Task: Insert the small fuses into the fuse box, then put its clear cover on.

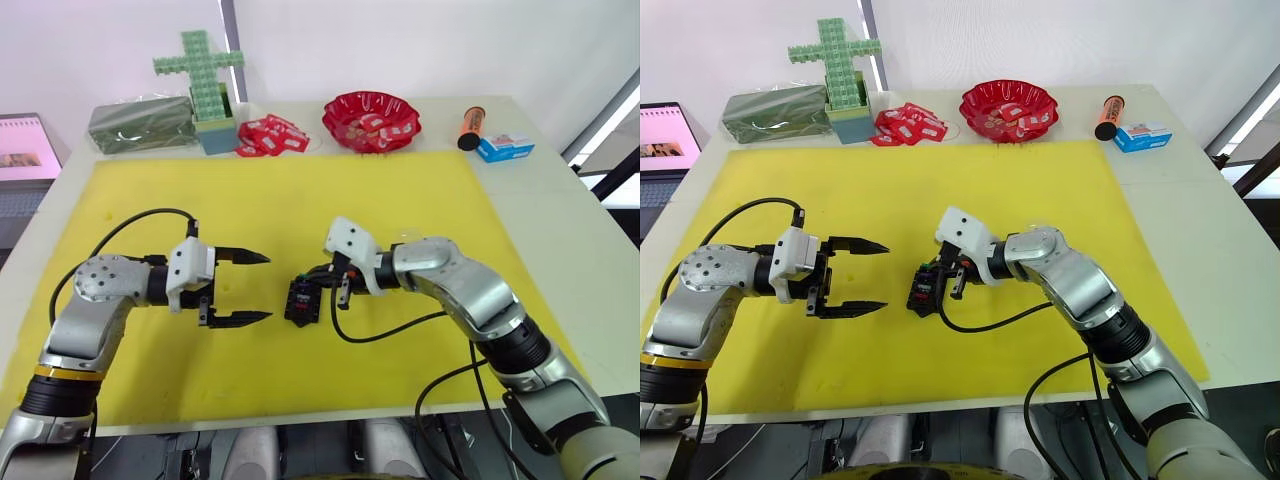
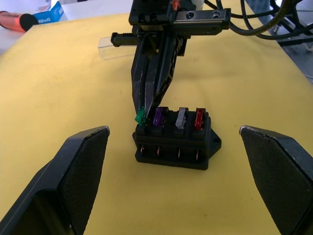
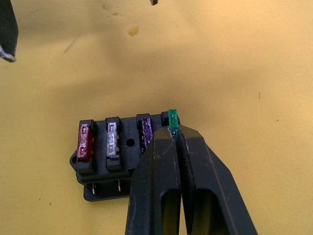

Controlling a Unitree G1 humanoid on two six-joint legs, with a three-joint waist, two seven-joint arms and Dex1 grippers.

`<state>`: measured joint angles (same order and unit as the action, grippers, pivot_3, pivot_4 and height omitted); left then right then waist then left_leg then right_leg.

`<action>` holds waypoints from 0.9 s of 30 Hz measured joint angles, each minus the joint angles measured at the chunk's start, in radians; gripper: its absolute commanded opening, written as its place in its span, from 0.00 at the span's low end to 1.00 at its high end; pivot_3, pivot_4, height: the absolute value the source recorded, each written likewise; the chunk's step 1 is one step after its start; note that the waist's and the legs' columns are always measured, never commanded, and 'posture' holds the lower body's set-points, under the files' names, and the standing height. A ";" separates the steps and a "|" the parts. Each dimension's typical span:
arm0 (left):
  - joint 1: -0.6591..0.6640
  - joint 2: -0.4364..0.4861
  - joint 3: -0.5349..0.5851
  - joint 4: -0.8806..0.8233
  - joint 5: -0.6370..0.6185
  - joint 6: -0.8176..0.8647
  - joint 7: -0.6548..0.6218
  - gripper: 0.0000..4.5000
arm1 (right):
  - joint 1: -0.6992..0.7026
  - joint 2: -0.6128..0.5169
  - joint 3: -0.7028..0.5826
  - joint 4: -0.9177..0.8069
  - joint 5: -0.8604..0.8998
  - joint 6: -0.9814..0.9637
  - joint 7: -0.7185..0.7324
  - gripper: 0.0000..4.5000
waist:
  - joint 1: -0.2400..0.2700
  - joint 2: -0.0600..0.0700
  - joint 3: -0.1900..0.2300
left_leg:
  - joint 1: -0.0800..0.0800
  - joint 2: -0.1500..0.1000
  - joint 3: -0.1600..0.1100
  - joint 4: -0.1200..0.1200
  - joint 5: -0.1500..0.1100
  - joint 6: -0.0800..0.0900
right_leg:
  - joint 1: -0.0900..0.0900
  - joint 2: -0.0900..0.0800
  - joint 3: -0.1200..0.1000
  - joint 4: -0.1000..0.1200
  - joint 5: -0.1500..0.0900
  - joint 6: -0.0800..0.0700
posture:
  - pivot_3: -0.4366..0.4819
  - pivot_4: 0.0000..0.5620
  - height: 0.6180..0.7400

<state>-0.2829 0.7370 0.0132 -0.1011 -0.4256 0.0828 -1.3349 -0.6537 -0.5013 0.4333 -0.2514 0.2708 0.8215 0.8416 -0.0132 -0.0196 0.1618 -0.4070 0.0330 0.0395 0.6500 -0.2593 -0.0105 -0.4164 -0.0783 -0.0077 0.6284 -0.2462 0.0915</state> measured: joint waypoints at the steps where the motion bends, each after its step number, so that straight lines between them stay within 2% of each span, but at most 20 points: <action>1: -0.001 0.000 0.000 0.000 0.000 0.001 0.001 1.00 | 0.000 -0.001 0.002 0.001 -0.005 -0.004 0.001 0.00 | 0.000 0.000 0.000 | 0.000 0.000 0.000 0.000 0.000 0.000 | 0.000 0.000 0.000 0.000 0.000 0.000 | 0.48 0.27 1.00; 22: -0.008 0.000 0.000 -0.020 0.000 0.018 0.007 1.00 | 0.002 0.000 0.002 0.001 -0.014 -0.003 0.018 0.00 | 0.000 0.000 0.000 | 0.000 0.000 0.000 0.000 0.000 0.000 | 0.001 0.000 0.000 0.000 0.000 0.000 | 0.48 0.27 1.00; 26: -0.008 0.000 0.000 -0.019 0.000 0.018 0.006 1.00 | 0.003 0.000 -0.003 0.001 -0.016 -0.004 0.018 0.23 | 0.000 0.000 0.000 | 0.000 0.000 0.000 0.000 0.000 0.000 | 0.001 0.000 0.000 0.000 0.000 0.000 | 0.48 0.27 1.00; 27: -0.008 0.000 0.000 -0.018 0.000 0.018 0.006 1.00 | 0.003 0.000 -0.007 0.003 -0.018 -0.003 0.017 0.23 | 0.000 0.000 0.000 | 0.000 0.000 0.000 0.000 0.000 0.000 | 0.001 0.000 0.000 0.000 0.000 0.000 | 0.48 0.27 1.00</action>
<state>-0.2908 0.7371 0.0130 -0.1195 -0.4256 0.1008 -1.3291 -0.6512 -0.5010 0.4264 -0.2483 0.2533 0.8180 0.8587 -0.0129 -0.0197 0.1618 -0.4066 0.0330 0.0394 0.6500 -0.2593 -0.0105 -0.4156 -0.0782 -0.0077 0.6284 -0.2462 0.0915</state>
